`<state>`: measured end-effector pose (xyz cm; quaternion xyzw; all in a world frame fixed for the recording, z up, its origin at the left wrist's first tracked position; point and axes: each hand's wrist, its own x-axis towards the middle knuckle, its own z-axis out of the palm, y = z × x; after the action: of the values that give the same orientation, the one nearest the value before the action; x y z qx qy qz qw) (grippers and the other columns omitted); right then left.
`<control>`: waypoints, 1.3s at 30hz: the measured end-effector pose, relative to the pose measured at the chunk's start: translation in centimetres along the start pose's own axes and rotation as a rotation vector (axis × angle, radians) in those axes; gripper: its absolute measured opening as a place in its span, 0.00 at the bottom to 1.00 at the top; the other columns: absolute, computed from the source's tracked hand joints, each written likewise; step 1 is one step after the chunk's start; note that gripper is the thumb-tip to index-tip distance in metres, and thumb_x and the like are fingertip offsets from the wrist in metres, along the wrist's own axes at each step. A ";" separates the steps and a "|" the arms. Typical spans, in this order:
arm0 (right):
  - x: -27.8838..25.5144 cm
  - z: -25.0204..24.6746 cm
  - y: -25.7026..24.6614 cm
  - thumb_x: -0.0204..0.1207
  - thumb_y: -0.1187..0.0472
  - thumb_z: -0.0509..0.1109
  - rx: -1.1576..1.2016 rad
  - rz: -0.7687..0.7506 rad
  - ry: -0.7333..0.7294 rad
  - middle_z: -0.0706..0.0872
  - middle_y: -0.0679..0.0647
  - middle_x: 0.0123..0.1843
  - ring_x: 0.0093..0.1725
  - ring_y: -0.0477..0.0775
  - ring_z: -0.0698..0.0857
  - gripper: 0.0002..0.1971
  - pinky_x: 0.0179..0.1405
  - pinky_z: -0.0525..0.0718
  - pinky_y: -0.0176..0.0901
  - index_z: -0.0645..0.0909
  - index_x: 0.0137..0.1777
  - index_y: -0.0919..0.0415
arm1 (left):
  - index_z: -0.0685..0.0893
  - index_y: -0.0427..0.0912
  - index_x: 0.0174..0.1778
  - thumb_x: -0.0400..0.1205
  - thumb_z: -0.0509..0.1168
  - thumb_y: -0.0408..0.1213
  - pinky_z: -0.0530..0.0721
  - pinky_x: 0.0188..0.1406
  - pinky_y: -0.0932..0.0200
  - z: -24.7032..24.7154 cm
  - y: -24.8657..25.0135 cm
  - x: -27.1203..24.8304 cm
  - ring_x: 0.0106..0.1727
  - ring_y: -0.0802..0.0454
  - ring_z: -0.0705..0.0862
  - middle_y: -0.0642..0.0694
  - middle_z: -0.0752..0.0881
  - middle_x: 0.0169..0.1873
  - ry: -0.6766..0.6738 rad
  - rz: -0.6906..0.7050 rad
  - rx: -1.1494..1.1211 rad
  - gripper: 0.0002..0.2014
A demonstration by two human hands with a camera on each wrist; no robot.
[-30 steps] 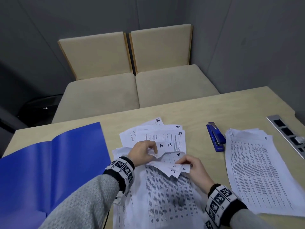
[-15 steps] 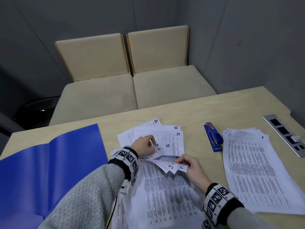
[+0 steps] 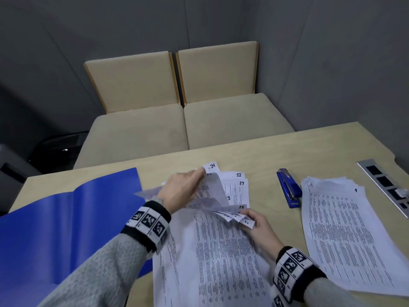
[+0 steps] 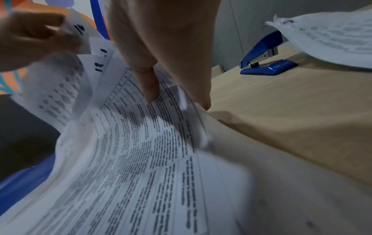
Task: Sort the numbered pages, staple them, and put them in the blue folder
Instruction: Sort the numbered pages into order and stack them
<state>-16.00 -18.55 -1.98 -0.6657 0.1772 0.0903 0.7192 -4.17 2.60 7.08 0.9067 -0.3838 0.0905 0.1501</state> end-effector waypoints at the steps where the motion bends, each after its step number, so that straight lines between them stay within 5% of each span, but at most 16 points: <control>1: -0.1 0.0 -0.1 0.74 0.75 0.70 0.010 0.015 -0.010 0.89 0.55 0.44 0.44 0.50 0.83 0.09 0.42 0.78 0.39 0.84 0.44 0.60 | 0.68 0.44 0.50 0.78 0.62 0.28 0.69 0.16 0.57 -1.3 -0.4 0.2 0.19 0.45 0.73 0.43 0.80 0.28 0.052 -0.017 0.042 0.11; 3: -0.3 -0.2 -0.4 0.74 0.73 0.70 0.041 0.031 -0.022 0.90 0.57 0.47 0.47 0.51 0.85 0.08 0.50 0.80 0.44 0.86 0.47 0.61 | 0.72 0.44 0.54 0.73 0.66 0.21 0.73 0.13 0.56 -4.5 -1.2 0.8 0.20 0.43 0.78 0.41 0.85 0.31 0.194 -0.054 0.135 0.18; 5: -0.5 -0.7 -0.9 0.73 0.75 0.69 0.093 0.049 -0.024 0.89 0.59 0.50 0.52 0.56 0.85 0.09 0.59 0.79 0.50 0.86 0.48 0.64 | 0.76 0.42 0.54 0.75 0.62 0.23 0.75 0.18 0.57 -8.6 -1.3 1.6 0.25 0.41 0.82 0.40 0.86 0.34 0.392 -0.066 0.172 0.14; 8: -0.7 -1.7 -1.6 0.74 0.76 0.67 0.077 0.069 -0.063 0.88 0.60 0.52 0.54 0.56 0.84 0.09 0.54 0.79 0.43 0.85 0.49 0.66 | 0.79 0.37 0.49 0.77 0.59 0.23 0.68 0.29 0.63 -13.9 -1.5 2.8 0.26 0.54 0.73 0.47 0.82 0.29 0.673 -0.154 -0.007 0.09; 11: -0.8 -2.8 -2.7 0.75 0.75 0.66 0.042 0.092 -0.150 0.86 0.59 0.53 0.54 0.57 0.82 0.12 0.60 0.76 0.48 0.85 0.50 0.58 | 0.75 0.41 0.43 0.81 0.56 0.31 0.66 0.29 0.65 -16.1 -3.3 3.8 0.26 0.63 0.67 0.53 0.74 0.26 0.778 -0.268 -0.265 0.04; 14: -1.3 -3.6 -4.7 0.75 0.73 0.67 0.035 0.111 -0.204 0.85 0.57 0.58 0.57 0.52 0.83 0.14 0.61 0.78 0.46 0.80 0.60 0.63 | 0.74 0.33 0.41 0.84 0.57 0.34 0.68 0.32 0.59 -15.3 -5.3 4.6 0.32 0.55 0.70 0.35 0.75 0.31 0.625 -0.282 -0.376 0.09; 17: -1.7 -3.9 -6.8 0.75 0.79 0.63 0.013 0.066 -0.305 0.85 0.57 0.49 0.50 0.50 0.83 0.11 0.54 0.78 0.42 0.79 0.54 0.69 | 0.77 0.40 0.42 0.85 0.59 0.34 0.71 0.35 0.70 -12.5 -6.3 4.9 0.33 0.63 0.74 0.46 0.79 0.34 0.254 -0.256 -0.417 0.06; 21: -1.3 -3.0 -7.6 0.76 0.78 0.62 0.033 0.020 -0.282 0.87 0.56 0.51 0.51 0.51 0.85 0.14 0.50 0.82 0.37 0.80 0.58 0.66 | 0.82 0.41 0.54 0.85 0.60 0.38 0.80 0.41 0.59 -6.2 -5.4 4.1 0.35 0.62 0.80 0.49 0.84 0.38 -0.223 -0.278 -0.488 0.08; 24: -0.7 -1.0 -6.4 0.76 0.73 0.68 -0.007 -0.025 -0.161 0.78 0.62 0.59 0.51 0.55 0.80 0.06 0.47 0.81 0.34 0.81 0.52 0.69 | 0.81 0.38 0.49 0.84 0.60 0.40 0.77 0.39 0.56 -0.8 -2.8 2.6 0.32 0.60 0.76 0.49 0.81 0.35 -0.364 -0.240 -0.535 0.09; 27: 0.1 0.5 -3.9 0.73 0.68 0.74 -0.128 -0.070 -0.046 0.73 0.47 0.61 0.56 0.44 0.78 0.06 0.43 0.81 0.25 0.81 0.46 0.58 | 0.81 0.40 0.62 0.85 0.60 0.43 0.80 0.50 0.53 3.2 -0.7 1.5 0.47 0.51 0.82 0.49 0.83 0.50 -0.527 -0.304 -0.583 0.14; 29: 0.5 0.8 -2.3 0.72 0.63 0.76 -0.126 -0.093 0.009 0.81 0.49 0.52 0.51 0.48 0.81 0.05 0.43 0.79 0.31 0.81 0.42 0.59 | 0.83 0.39 0.52 0.85 0.59 0.48 0.77 0.46 0.56 4.7 0.0 1.6 0.45 0.50 0.80 0.48 0.81 0.45 -0.567 -0.330 -0.630 0.16; 31: 0.9 0.6 -0.6 0.68 0.51 0.77 -0.106 -0.067 0.041 0.82 0.60 0.39 0.41 0.54 0.79 0.14 0.41 0.75 0.45 0.77 0.37 0.58 | 0.83 0.40 0.44 0.86 0.56 0.50 0.74 0.45 0.55 5.7 0.0 2.5 0.44 0.47 0.80 0.43 0.81 0.42 -0.467 -0.379 -0.581 0.18; 33: 1.2 0.1 0.9 0.64 0.44 0.76 -0.097 -0.035 0.066 0.79 0.62 0.35 0.37 0.57 0.76 0.21 0.38 0.72 0.51 0.72 0.36 0.60 | 0.83 0.42 0.55 0.87 0.54 0.45 0.74 0.56 0.51 7.4 -0.8 3.6 0.57 0.42 0.78 0.40 0.81 0.54 -0.334 -0.374 -0.337 0.15; 35: 1.2 -0.2 1.5 0.62 0.41 0.78 -0.097 -0.027 0.056 0.84 0.62 0.38 0.36 0.64 0.80 0.24 0.36 0.78 0.58 0.76 0.39 0.61 | 0.74 0.46 0.69 0.86 0.54 0.41 0.69 0.67 0.45 9.0 -1.4 4.1 0.68 0.43 0.71 0.45 0.76 0.67 -0.341 -0.359 -0.127 0.16; 37: 1.0 -0.5 1.5 0.58 0.36 0.79 -0.080 -0.023 0.065 0.87 0.67 0.44 0.43 0.70 0.85 0.27 0.44 0.83 0.64 0.81 0.43 0.59 | 0.71 0.49 0.72 0.86 0.54 0.40 0.63 0.73 0.43 10.1 -1.8 4.4 0.70 0.44 0.71 0.48 0.76 0.68 -0.391 -0.339 -0.050 0.18; 39: 0.7 -0.7 1.3 0.57 0.37 0.80 -0.058 -0.021 0.069 0.86 0.70 0.46 0.44 0.66 0.85 0.28 0.47 0.81 0.59 0.83 0.45 0.59 | 0.77 0.50 0.66 0.85 0.56 0.41 0.61 0.73 0.44 10.5 -1.9 4.6 0.65 0.46 0.75 0.49 0.81 0.61 -0.364 -0.312 -0.042 0.14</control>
<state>-15.95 -19.15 -3.42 -0.6907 0.1922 0.0651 0.6941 0.86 -2.79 -1.86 0.9529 -0.2618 -0.1069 0.1095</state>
